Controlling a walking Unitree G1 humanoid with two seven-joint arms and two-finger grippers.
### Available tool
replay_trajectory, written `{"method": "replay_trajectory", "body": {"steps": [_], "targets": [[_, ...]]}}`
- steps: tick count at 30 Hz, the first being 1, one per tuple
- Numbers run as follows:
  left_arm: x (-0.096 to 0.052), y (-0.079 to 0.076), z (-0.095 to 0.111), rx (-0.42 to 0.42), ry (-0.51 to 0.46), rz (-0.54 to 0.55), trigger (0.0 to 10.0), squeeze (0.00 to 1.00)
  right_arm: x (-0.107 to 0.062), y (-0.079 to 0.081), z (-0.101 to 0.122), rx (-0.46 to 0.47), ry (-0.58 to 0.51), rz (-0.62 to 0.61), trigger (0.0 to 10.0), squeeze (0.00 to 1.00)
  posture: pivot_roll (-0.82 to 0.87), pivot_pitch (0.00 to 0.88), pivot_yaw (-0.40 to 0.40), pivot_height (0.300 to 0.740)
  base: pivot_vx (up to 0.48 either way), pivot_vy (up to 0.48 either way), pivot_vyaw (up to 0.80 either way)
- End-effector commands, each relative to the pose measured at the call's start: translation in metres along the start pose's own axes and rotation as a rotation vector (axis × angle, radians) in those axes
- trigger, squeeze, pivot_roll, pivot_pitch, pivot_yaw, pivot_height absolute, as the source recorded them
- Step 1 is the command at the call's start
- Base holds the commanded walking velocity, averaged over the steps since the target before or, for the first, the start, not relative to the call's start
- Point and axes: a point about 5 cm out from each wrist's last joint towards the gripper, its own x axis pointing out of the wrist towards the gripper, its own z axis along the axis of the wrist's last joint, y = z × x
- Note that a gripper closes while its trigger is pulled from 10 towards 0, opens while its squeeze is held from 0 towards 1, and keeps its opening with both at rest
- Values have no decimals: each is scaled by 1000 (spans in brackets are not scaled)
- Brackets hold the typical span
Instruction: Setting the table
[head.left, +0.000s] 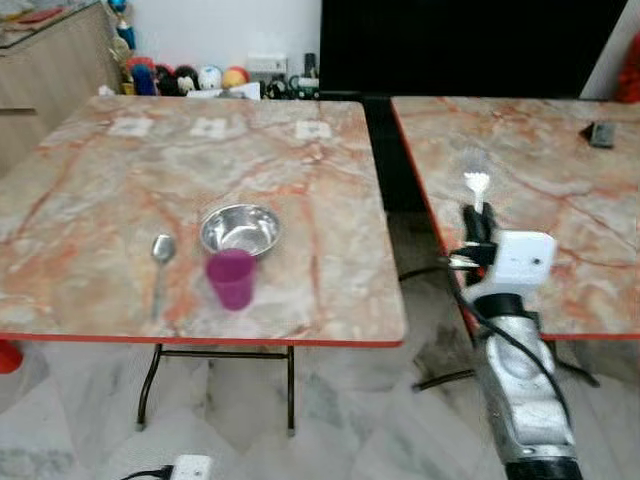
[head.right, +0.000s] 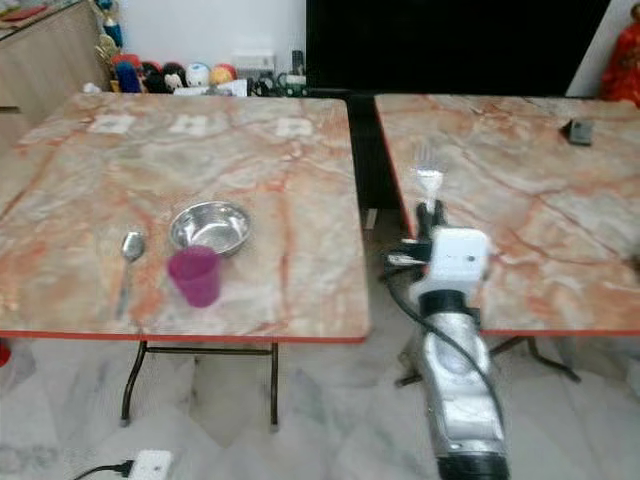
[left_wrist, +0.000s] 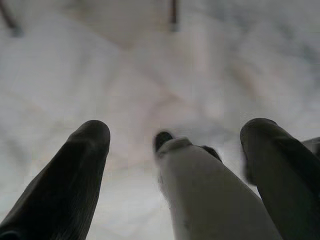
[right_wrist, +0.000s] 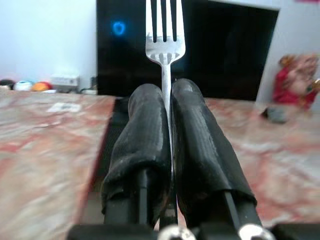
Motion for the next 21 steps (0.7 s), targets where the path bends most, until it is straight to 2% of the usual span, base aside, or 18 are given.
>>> {"method": "replay_trajectory", "body": {"steps": [1, 12, 21], "targets": [[-3, 8, -8, 16, 31, 16, 10000, 0, 0, 7, 1, 13, 0, 15, 10000, 0, -30, 33, -28, 740, 0, -401, 0], [-4, 9, -12, 22, 42, 15, 10000, 0, 1, 6, -1, 11, 3, -3, 10000, 0, -33, 42, -17, 740, 0, -407, 0], [-5, 16, -15, 26, 49, 26, 10000, 0, 0, 2, -2, 15, 9, -44, 10000, 0, -35, 60, -2, 740, 0, -415, 0]]}}
